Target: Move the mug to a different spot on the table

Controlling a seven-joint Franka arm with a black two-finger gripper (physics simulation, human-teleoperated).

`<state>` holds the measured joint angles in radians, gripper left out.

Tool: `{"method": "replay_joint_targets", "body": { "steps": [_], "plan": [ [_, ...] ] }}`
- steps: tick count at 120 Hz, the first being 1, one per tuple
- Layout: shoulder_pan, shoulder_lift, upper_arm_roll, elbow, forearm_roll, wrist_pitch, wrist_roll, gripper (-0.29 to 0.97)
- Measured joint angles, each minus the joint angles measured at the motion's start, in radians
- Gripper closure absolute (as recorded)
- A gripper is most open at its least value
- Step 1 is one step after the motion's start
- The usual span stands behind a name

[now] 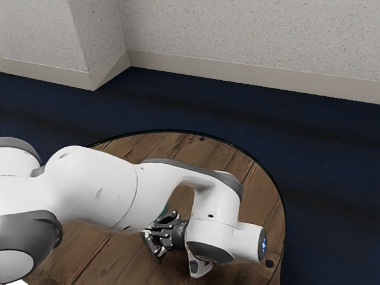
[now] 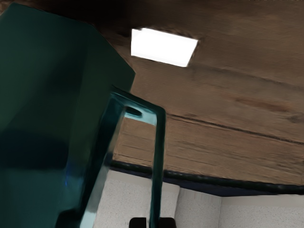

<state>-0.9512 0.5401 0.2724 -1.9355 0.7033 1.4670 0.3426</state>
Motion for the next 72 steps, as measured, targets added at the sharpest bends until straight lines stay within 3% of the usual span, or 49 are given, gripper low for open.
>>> {"method": "replay_joint_targets", "body": {
  "steps": [35,72],
  "plan": [
    [0.026,-0.076,0.095,-0.017,0.01,0.004,0.001,0.79],
    [0.06,-0.066,0.157,-0.02,0.089,0.098,0.013,0.79]
  ]
}}
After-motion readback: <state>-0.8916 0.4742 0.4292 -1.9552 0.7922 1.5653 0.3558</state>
